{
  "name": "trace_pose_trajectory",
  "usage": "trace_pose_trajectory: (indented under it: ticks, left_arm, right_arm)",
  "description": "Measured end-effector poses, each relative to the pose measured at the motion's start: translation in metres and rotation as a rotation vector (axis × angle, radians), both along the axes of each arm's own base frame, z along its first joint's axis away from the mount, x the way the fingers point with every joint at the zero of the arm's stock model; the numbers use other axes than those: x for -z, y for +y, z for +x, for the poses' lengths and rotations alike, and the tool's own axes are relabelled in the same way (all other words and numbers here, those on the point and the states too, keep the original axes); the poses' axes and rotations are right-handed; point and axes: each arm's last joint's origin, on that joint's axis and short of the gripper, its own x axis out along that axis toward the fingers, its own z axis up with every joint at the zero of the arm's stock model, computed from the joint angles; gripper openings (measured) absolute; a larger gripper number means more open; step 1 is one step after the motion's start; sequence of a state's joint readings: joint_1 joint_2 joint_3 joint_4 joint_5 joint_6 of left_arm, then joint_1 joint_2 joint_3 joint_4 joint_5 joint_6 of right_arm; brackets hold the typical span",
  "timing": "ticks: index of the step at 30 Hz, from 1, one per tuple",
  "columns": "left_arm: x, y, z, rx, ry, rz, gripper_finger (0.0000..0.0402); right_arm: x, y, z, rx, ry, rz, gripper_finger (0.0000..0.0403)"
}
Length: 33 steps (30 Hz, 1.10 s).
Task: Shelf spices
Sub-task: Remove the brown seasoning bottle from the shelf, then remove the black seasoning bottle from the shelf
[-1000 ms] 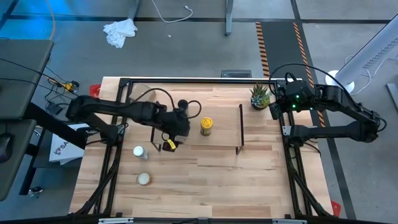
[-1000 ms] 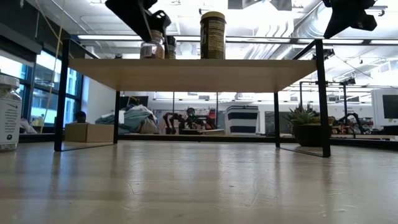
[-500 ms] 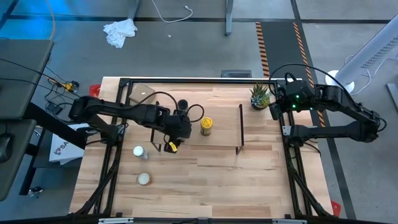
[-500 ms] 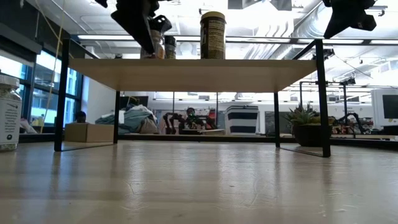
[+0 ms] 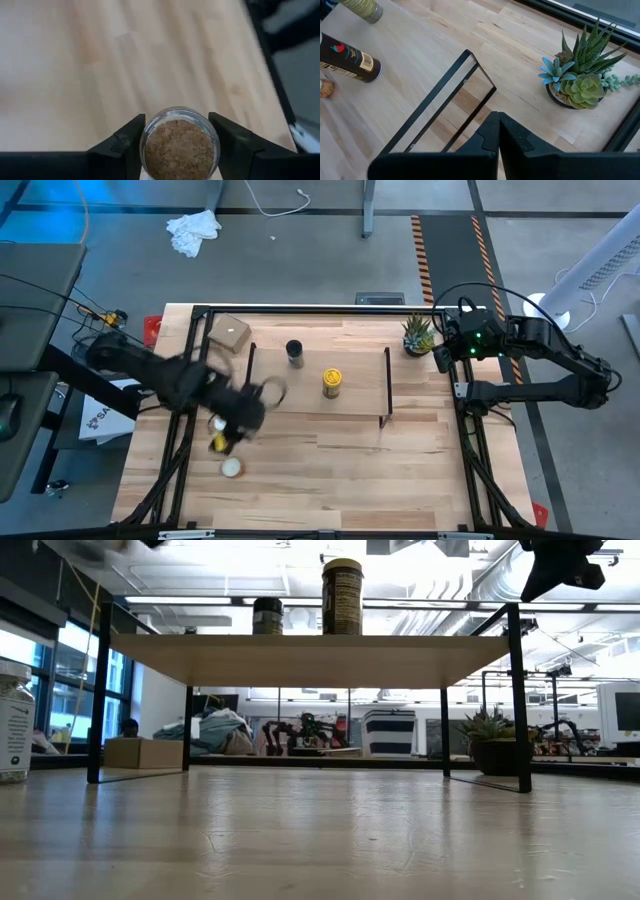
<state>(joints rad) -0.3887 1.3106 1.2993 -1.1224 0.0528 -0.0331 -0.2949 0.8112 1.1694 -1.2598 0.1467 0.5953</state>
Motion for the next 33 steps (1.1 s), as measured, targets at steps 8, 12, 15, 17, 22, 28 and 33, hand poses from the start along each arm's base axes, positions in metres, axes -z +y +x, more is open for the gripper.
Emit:
trace_pose_trajectory:
  ticks: [8, 12, 15, 17, 22, 28, 33]
  left_arm:
    - [0.076, -0.052, -0.020, 0.141, -0.007, 0.048, 0.0177]
    - [0.110, -0.053, -0.014, 0.101, 0.003, 0.170, 0.0177]
    - [0.132, -0.050, -0.011, 0.099, 0.065, 0.208, 0.0177]
    - [0.143, -0.050, -0.009, 0.114, 0.091, 0.230, 0.0177]
    - [0.156, -0.051, -0.006, 0.110, 0.152, 0.227, 0.0216]
    - [0.149, -0.046, -0.002, 0.003, 0.161, 0.108, 0.0252]
    - [0.124, -0.037, -0.004, -0.039, 0.139, 0.078, 0.0259]
  right_arm:
    - [0.000, 0.000, 0.000, -0.013, 0.005, -0.009, 0.0000]
    - [0.000, 0.000, 0.000, -0.003, 0.001, -0.003, 0.0000]
    - [0.000, 0.000, 0.000, 0.006, -0.002, 0.003, 0.0000]
    - [0.000, 0.000, 0.000, 0.007, -0.003, 0.004, 0.0000]
    - [0.000, 0.000, 0.000, 0.008, -0.003, 0.005, 0.0000]
    - [0.000, 0.000, 0.000, 0.008, -0.003, 0.005, 0.0000]
    - [0.000, 0.000, 0.000, 0.007, -0.003, 0.005, 0.0000]
